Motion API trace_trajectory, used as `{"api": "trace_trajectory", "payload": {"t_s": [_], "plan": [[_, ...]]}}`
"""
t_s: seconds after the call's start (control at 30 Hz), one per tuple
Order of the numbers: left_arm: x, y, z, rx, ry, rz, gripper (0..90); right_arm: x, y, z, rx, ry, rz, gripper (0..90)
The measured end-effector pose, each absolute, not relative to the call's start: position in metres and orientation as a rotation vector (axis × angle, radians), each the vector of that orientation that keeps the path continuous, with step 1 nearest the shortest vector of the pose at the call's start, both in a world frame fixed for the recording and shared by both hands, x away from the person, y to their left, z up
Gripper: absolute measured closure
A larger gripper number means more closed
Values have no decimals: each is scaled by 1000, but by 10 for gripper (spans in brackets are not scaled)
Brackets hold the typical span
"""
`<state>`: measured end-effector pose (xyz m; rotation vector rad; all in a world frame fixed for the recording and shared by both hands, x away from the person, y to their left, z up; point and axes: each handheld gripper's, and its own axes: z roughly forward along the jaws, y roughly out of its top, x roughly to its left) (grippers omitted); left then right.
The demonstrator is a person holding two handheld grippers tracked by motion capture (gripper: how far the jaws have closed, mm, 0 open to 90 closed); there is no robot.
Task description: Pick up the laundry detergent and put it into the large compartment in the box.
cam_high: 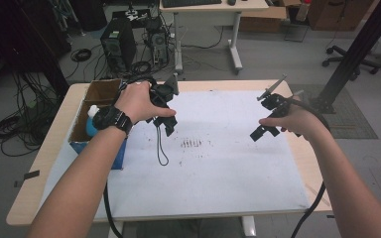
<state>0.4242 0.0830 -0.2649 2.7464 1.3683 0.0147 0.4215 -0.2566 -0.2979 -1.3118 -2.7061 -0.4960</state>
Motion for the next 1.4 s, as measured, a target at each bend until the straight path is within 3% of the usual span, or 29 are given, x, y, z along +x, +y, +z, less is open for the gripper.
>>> {"api": "trace_trajectory", "payload": {"t_s": [1.4], "plan": [[420,89,-269,2733,1388,-12,158,419,-257,-297,-1310,-2705,-503,157]]}}
